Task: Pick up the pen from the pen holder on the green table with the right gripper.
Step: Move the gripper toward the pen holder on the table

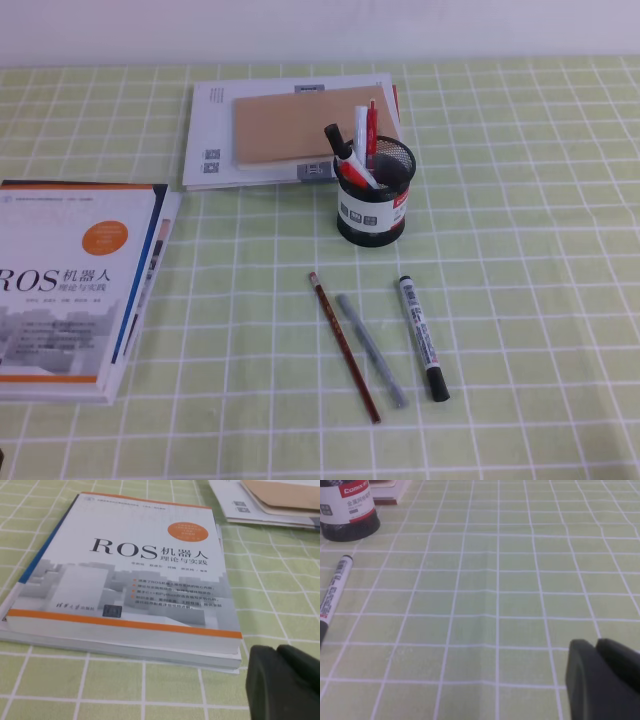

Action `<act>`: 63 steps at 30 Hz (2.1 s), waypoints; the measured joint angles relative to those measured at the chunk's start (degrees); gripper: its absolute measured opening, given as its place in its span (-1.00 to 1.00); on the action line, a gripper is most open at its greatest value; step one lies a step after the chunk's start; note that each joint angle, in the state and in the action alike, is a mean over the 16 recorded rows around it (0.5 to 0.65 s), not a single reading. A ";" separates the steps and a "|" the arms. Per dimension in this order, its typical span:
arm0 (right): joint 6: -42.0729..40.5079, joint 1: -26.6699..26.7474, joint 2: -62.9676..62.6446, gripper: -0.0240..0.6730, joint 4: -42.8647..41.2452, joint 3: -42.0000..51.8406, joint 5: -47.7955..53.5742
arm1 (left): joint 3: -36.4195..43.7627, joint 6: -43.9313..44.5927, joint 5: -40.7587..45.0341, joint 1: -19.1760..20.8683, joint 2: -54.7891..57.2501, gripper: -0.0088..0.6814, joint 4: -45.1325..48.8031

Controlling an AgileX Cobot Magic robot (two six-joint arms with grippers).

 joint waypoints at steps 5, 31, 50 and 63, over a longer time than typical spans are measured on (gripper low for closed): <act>0.00 0.00 0.00 -0.97 0.00 0.00 0.00 | 0.00 0.00 0.00 0.00 0.00 -1.00 0.00; 0.00 0.00 0.00 -0.97 23.31 0.00 -13.09 | 0.00 0.00 0.00 0.00 0.00 -1.00 0.00; -0.88 0.00 3.90 -0.97 34.52 -4.10 -7.46 | 0.00 0.00 0.00 0.00 0.00 -1.00 0.00; -7.39 0.00 25.91 -0.97 31.10 -20.58 11.47 | 0.00 0.00 0.00 0.00 0.00 -1.00 0.00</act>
